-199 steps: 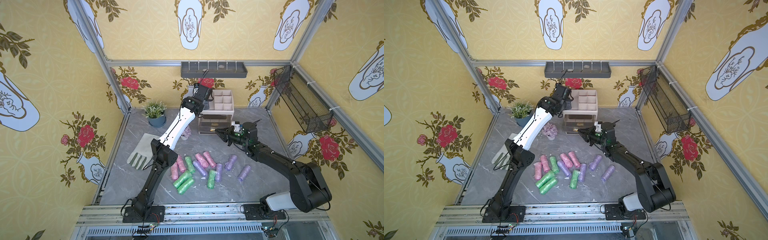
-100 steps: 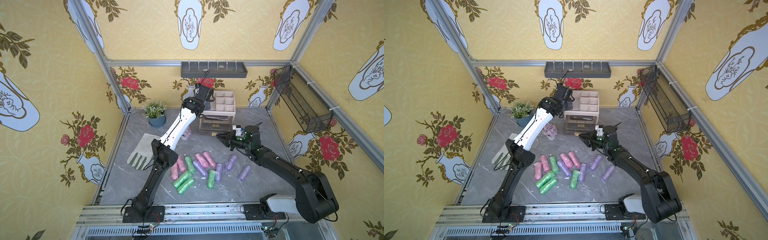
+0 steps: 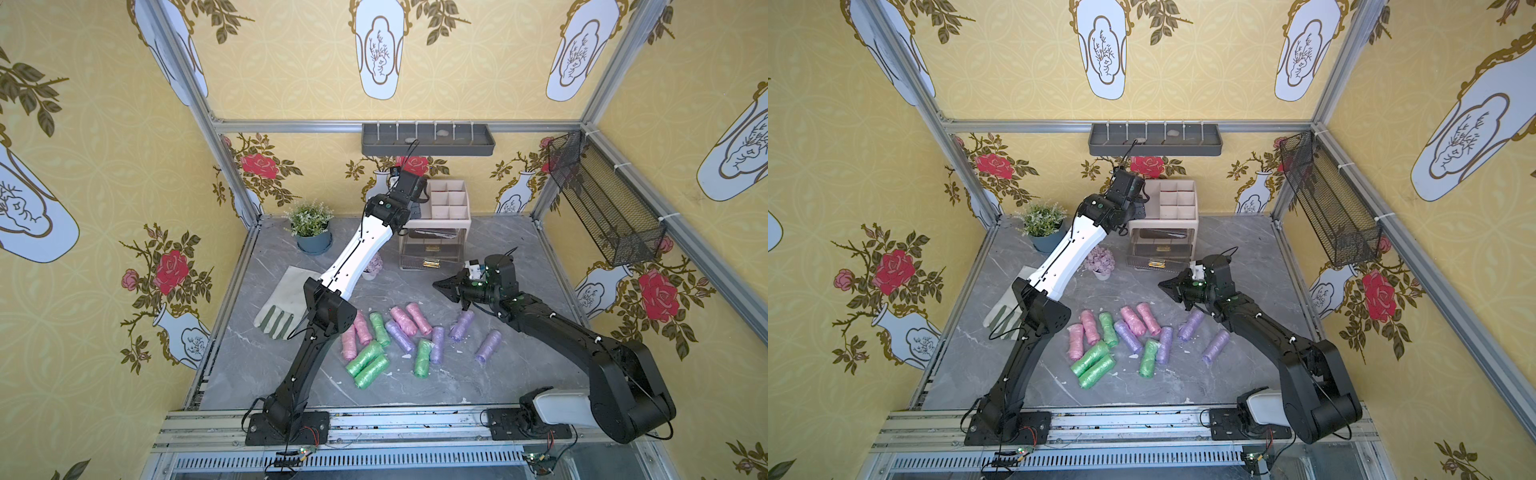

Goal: Sort the rolls of trash bags by color and place them into the drawer
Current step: Open the drawer in the storage box, then adjust the storage box at the center of the board.

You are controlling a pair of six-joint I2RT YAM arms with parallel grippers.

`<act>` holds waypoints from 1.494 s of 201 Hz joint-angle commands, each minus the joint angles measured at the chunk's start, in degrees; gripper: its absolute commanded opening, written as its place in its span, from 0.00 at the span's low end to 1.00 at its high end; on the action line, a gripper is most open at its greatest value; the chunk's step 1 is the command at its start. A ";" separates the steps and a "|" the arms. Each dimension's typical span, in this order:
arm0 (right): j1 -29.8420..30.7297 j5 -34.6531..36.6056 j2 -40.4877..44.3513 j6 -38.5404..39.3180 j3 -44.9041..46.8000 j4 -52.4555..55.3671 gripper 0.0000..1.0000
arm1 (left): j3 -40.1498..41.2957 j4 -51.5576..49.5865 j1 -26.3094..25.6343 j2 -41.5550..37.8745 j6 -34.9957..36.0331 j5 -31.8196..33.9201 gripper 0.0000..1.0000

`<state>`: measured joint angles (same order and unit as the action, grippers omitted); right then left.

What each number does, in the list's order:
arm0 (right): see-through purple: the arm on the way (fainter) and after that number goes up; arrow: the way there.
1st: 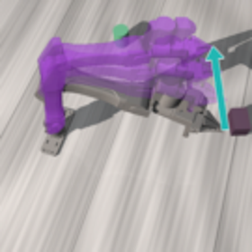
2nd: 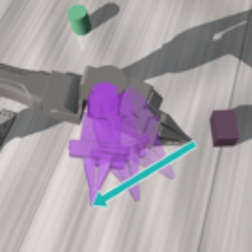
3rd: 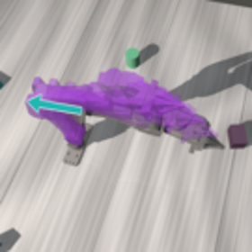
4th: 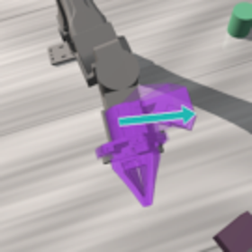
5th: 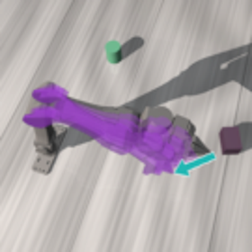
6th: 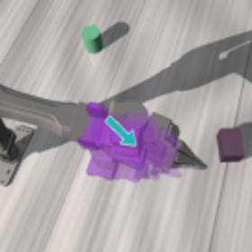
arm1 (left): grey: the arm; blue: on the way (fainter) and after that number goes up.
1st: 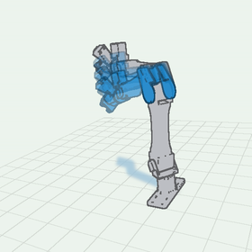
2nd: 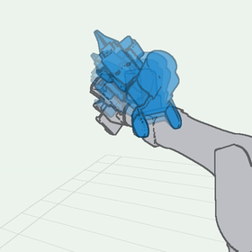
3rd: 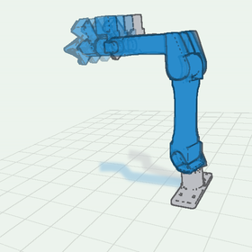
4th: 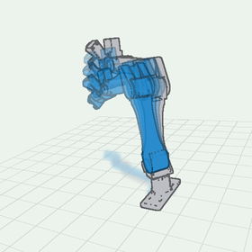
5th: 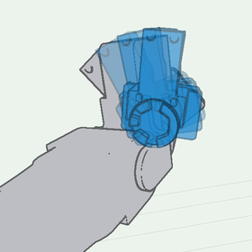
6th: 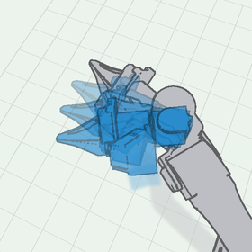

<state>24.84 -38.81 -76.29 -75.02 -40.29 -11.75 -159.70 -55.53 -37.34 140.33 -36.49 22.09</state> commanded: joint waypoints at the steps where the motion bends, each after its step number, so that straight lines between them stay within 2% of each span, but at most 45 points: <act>1: 0.03 -2.12 0.68 0.80 -0.23 -0.56 0.10 | 0.38 -3.09 0.07 0.47 -2.45 -0.59 0.00; 7: -0.05 -2.06 1.15 1.09 -0.39 -0.22 0.18 | 0.52 -3.18 0.08 0.32 -2.36 -0.50 0.00; 37: -0.79 -0.97 4.42 5.20 -3.50 7.46 0.42 | 1.18 -3.03 0.08 -0.47 -1.83 -0.03 0.00; 60: -2.17 -0.13 6.86 8.55 -6.55 13.73 0.54 | 2.21 -2.42 0.08 -1.26 -1.53 0.06 0.00; 82: -3.90 -0.48 8.79 10.68 -8.24 17.69 0.62 | 3.62 -1.64 0.08 -2.14 -1.09 -0.33 0.00; 122: -8.69 -0.77 12.22 14.42 -9.91 25.46 0.67 | 7.83 0.49 0.08 -4.93 -0.34 -0.47 0.00; 158: -12.45 -1.21 14.22 16.20 -10.65 29.26 0.69 | 7.77 0.68 0.07 -5.89 0.49 -0.68 0.00; 199: -13.33 -1.41 14.16 16.46 -10.86 29.72 0.69 | 4.26 -0.52 0.07 -5.42 1.12 0.06 0.00; 242: -13.61 -1.45 14.04 16.57 -10.76 29.61 0.69 | 4.45 -2.03 0.03 -5.77 0.96 2.82 0.00; 300: -14.62 -1.62 14.55 16.93 -10.56 30.38 0.69 | 15.15 0.66 0.05 -9.77 -1.87 3.01 0.00</act>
<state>10.50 -40.07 -62.17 -58.83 -50.83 18.11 -148.70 -57.76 -37.17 132.40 -36.12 25.08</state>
